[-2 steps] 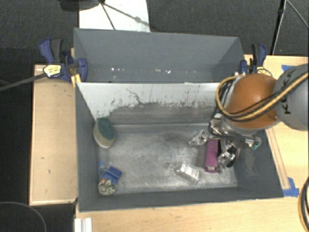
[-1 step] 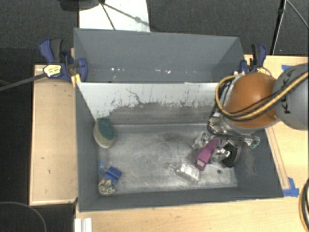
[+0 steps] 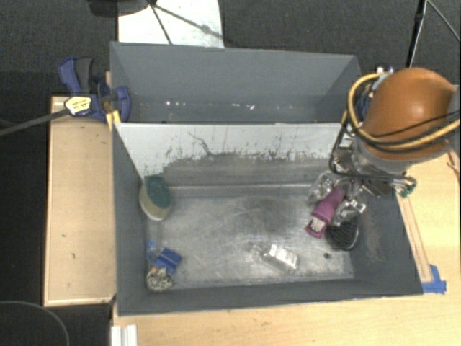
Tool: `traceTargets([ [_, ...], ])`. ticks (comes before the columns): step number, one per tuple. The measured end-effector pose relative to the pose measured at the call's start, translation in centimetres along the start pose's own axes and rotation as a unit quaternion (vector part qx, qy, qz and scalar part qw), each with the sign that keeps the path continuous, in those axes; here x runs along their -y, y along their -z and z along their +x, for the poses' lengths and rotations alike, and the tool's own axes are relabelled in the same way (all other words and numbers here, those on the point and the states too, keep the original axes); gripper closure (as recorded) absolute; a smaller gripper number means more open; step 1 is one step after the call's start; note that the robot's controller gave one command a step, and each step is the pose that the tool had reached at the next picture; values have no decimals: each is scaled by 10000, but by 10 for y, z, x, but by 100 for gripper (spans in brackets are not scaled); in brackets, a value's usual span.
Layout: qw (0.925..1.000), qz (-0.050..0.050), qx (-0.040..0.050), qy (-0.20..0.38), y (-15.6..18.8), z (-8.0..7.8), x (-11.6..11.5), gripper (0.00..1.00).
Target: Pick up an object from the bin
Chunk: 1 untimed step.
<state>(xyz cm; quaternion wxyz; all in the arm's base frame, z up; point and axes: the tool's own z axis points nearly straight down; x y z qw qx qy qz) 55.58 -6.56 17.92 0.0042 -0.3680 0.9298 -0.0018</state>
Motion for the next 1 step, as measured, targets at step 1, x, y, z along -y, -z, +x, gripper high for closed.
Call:
traceTargets([
  [1,9999,4,5,-107,64,-6,5,100],
])
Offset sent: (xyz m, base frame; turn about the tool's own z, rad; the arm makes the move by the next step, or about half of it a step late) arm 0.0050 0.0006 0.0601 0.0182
